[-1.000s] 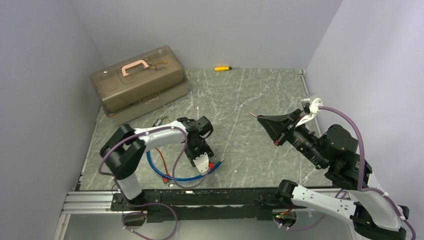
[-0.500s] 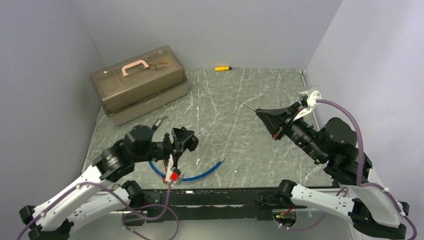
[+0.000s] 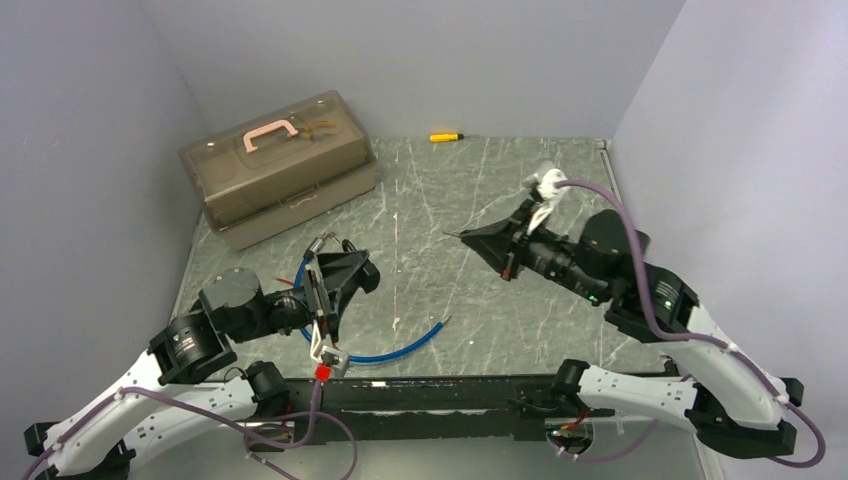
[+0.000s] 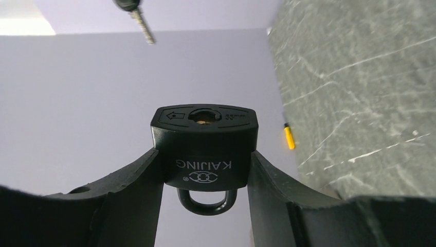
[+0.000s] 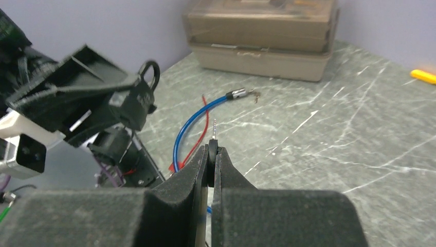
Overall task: Unlock with the key
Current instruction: Pick up the lock from the center of the board, then unlock the lock.
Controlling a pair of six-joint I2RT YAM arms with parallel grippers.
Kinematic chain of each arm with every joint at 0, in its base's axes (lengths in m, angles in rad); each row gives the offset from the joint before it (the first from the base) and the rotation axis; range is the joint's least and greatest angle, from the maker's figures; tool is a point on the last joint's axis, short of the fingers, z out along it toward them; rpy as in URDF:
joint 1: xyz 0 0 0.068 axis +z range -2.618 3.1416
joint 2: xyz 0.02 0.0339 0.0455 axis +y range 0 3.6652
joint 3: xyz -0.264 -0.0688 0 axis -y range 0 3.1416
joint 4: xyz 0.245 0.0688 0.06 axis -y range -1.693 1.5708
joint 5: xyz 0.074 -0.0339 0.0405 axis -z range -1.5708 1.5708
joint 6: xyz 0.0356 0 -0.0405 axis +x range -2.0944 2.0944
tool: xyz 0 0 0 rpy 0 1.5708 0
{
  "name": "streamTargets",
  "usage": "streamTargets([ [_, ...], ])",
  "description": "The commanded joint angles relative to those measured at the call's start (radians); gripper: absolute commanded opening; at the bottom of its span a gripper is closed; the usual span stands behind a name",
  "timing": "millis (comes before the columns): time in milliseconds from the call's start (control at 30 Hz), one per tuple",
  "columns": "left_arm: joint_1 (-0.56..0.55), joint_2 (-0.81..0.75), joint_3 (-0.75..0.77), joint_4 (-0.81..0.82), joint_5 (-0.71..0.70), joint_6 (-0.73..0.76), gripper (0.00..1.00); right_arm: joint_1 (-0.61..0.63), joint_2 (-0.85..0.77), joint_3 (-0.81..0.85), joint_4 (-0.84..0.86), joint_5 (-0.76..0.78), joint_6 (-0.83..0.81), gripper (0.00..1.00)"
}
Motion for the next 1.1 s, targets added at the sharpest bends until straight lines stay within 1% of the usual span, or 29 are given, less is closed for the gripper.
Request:
streamTargets([
  [0, -0.002, -0.038, 0.089, 0.162, -0.118, 0.016, 0.00, -0.003, 0.049, 0.043, 0.062, -0.127, 0.021, 0.00],
  [167, -0.002, -0.026, 0.118, 0.204, -0.204, -0.031, 0.00, -0.003, 0.066, 0.013, 0.118, -0.174, 0.030, 0.00],
  [233, -0.003, -0.019, 0.135, 0.198, -0.226, -0.082, 0.00, -0.002, 0.057, -0.021, 0.162, -0.194, 0.042, 0.00],
  [333, 0.002, -0.021, 0.180, 0.087, -0.177, -0.183, 0.00, -0.003, 0.049, -0.061, 0.193, -0.225, 0.055, 0.00],
  [433, 0.010, 0.004, 0.277, -0.086, -0.088, -0.321, 0.00, -0.003, 0.045, -0.070, 0.213, -0.301, -0.010, 0.00],
  [533, 0.014, 0.023, 0.340, -0.155, -0.051, -0.428, 0.00, -0.002, 0.041, -0.071, 0.234, -0.362, -0.138, 0.00],
  [700, 0.014, 0.003, 0.327, -0.170, 0.004, -0.477, 0.00, 0.007, 0.061, -0.012, 0.215, -0.482, -0.420, 0.00],
  [800, 0.017, -0.019, 0.300, -0.176, 0.035, -0.493, 0.00, 0.062, 0.080, 0.027, 0.183, -0.504, -0.678, 0.00],
  [867, 0.020, -0.032, 0.276, -0.187, 0.056, -0.495, 0.00, 0.119, 0.110, 0.074, 0.131, -0.462, -0.844, 0.00],
  [900, 0.023, -0.037, 0.266, -0.189, 0.063, -0.507, 0.00, 0.147, 0.135, 0.119, 0.079, -0.430, -0.923, 0.00],
  [1000, 0.041, -0.047, 0.237, -0.202, 0.091, -0.547, 0.00, 0.222, 0.247, 0.245, -0.072, -0.336, -1.093, 0.00],
  [1067, 0.056, -0.049, 0.223, -0.212, 0.109, -0.587, 0.00, 0.298, 0.308, 0.306, -0.163, -0.217, -1.182, 0.00],
])
